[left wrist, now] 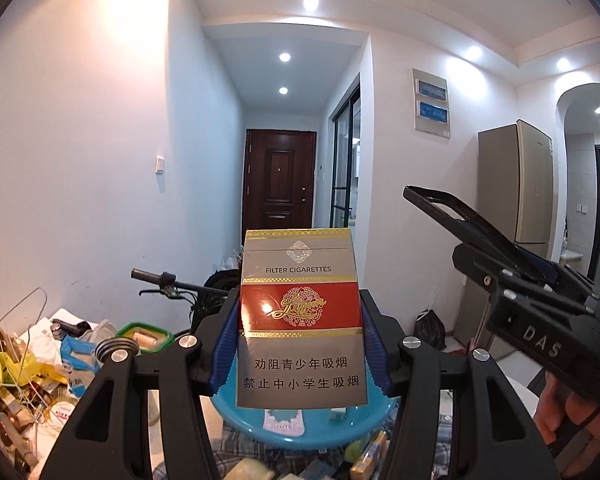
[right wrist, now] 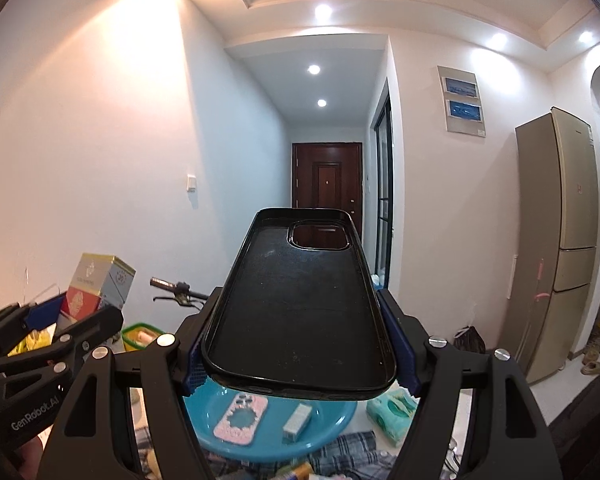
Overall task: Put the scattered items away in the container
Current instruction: 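Lift the cigarette pack and black phone case up toward the blue basin with both tools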
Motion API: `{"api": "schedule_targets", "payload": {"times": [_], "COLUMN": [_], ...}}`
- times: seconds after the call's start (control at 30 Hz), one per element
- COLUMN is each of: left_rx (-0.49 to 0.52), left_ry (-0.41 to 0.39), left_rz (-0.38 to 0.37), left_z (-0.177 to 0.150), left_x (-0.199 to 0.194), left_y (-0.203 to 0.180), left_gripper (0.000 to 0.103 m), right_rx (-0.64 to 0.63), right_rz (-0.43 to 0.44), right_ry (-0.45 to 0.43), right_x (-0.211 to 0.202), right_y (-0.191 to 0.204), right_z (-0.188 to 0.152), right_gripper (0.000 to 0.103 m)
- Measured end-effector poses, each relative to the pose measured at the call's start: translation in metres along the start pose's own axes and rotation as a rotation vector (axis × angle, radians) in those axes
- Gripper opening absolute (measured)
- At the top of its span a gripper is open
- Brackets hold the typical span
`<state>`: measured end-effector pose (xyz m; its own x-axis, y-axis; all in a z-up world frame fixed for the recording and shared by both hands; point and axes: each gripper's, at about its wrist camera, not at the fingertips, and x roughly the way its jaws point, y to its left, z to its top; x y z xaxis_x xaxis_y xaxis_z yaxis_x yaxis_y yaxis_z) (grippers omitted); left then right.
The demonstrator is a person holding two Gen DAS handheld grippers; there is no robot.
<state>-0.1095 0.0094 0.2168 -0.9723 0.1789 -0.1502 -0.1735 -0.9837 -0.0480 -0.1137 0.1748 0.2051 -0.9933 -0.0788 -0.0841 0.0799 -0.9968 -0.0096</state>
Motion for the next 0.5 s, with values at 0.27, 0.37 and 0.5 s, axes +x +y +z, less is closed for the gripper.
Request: {"api": "schedule_targets", "payload": {"times": [0.27, 0.37, 0.5], "left_rx": [0.017, 0.014, 0.012], "left_ry": [0.006, 0.014, 0.016], "left_rz": [0.007, 0.004, 0.008], "left_z": [-0.002, -0.003, -0.007], "left_x": [0.024, 0.034, 0.042], "left_y": [0.008, 0.013, 0.023], "left_gripper": [0.057, 0.057, 0.057], "right_rx": [-0.005, -0.015, -0.007], "right_rz": [-0.012, -0.02, -0.029], "right_ry": [-0.035, -0.03, -0.022], "right_x": [0.016, 0.024, 0.033], "right_y": [-0.004, -0.007, -0.013], "right_z": [0.001, -0.003, -0.011], "right_gripper": [0.071, 0.071, 0.071]}}
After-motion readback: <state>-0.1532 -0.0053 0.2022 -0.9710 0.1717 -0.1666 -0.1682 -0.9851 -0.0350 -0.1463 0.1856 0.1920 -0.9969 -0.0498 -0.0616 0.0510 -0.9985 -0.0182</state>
